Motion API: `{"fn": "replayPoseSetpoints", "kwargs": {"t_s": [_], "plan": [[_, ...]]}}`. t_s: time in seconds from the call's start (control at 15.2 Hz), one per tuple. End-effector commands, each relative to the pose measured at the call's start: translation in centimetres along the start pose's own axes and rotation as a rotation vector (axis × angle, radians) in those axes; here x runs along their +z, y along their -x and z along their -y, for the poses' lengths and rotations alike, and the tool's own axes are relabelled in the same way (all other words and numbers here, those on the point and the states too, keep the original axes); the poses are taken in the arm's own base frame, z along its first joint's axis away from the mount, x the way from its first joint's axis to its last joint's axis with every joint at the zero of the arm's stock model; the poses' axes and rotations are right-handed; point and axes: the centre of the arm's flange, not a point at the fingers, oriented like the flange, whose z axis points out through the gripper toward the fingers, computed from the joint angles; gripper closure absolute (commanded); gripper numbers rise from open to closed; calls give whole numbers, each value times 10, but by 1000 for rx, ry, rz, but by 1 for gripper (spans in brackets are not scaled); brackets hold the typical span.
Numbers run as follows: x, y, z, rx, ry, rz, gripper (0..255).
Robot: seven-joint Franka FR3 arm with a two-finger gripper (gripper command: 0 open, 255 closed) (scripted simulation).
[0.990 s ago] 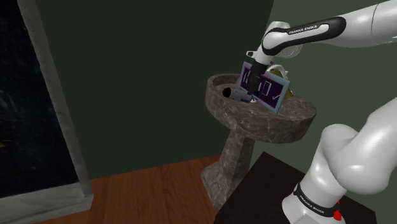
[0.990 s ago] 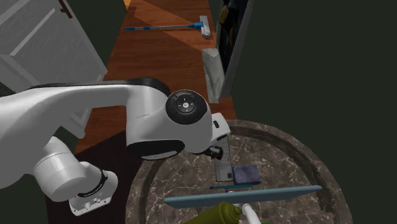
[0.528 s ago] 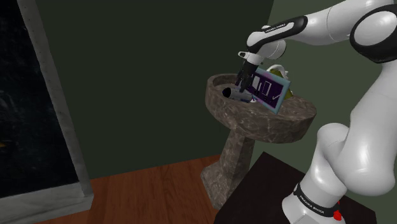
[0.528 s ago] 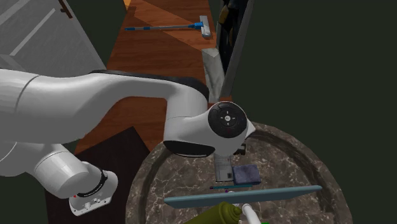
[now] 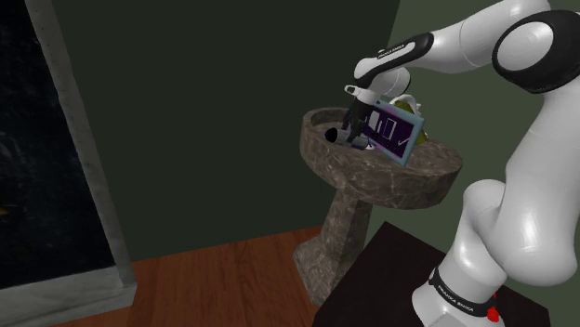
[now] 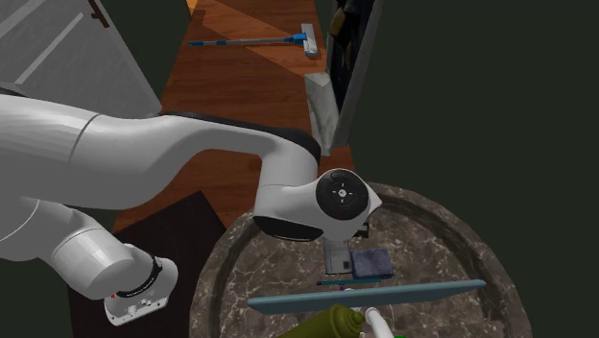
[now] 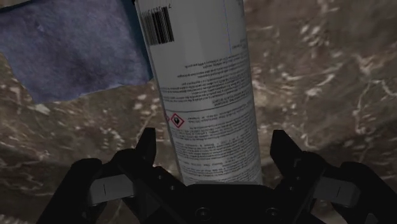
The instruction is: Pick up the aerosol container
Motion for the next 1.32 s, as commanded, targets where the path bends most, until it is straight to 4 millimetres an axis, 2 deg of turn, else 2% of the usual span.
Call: {"fn": "replayPoseSetpoints", "kwargs": {"t_s": [0.0, 0.59, 1.25], "plan": [[2, 1, 0, 0, 0, 0, 255], [2, 1, 0, 0, 0, 0, 255], [-50, -11, -3, 0, 0, 0, 255]]}}
